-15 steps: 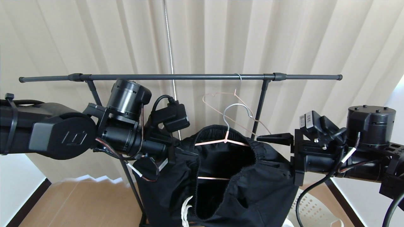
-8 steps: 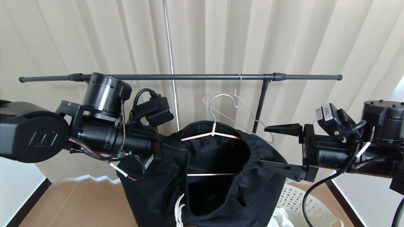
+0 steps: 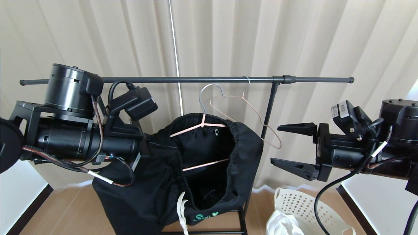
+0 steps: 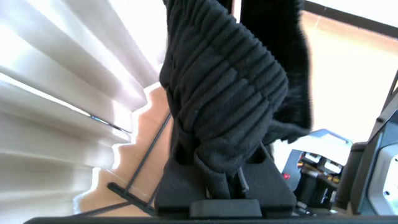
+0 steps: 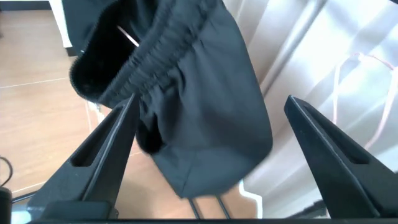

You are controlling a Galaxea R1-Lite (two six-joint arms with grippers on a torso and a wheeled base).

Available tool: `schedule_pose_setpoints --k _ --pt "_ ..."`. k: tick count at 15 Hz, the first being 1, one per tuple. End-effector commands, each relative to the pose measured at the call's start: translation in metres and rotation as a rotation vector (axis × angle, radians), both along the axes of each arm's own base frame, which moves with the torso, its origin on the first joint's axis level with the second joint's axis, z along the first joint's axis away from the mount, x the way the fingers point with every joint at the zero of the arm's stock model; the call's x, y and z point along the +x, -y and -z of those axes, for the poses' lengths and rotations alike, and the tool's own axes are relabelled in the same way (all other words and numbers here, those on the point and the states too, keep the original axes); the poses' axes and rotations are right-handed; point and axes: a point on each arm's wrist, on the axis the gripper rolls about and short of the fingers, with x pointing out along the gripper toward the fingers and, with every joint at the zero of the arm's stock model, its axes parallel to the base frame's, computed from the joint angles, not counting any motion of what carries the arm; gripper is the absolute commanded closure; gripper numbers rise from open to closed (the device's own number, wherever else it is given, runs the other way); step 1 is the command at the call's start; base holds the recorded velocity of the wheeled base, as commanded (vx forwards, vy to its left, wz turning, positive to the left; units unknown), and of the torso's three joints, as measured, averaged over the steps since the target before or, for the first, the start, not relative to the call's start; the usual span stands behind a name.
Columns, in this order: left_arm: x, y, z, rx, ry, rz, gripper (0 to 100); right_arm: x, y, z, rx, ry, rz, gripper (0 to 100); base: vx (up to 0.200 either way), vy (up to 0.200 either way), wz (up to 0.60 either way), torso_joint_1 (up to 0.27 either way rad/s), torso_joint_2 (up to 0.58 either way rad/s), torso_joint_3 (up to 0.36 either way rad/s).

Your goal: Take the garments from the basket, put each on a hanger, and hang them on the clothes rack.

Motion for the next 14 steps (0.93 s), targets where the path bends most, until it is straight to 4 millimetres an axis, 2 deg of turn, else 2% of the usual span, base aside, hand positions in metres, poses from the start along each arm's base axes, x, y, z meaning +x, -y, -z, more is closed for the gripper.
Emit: schedule_pose_setpoints --k 1,5,10,14 --pt "-0.011 -0.008 -0.009 -0.02 0.025 -0.016 100 0.012 0.004 0.006 -0.017 -0.017 0.06 0 0.0 0.0 0.0 0.0 0.0 0.0" --pt "-0.019 -0.017 -0.014 -0.029 0.042 -0.044 100 0.03 -0.002 0.029 -0.09 -0.068 0.181 0 0.0 0.0 0.0 0.0 0.0 0.0" --pt "-0.024 -0.019 -0.019 -0.064 0.046 -0.063 100 0.035 -0.034 0.059 -0.177 -0.129 0.188 0 0.0 0.0 0.0 0.0 0.0 0.0" --pt "-0.029 -0.02 -0.023 -0.071 0.068 -0.06 100 0.044 -0.041 0.07 -0.194 -0.154 0.192 0 0.0 0.0 0.0 0.0 0.0 0.0"
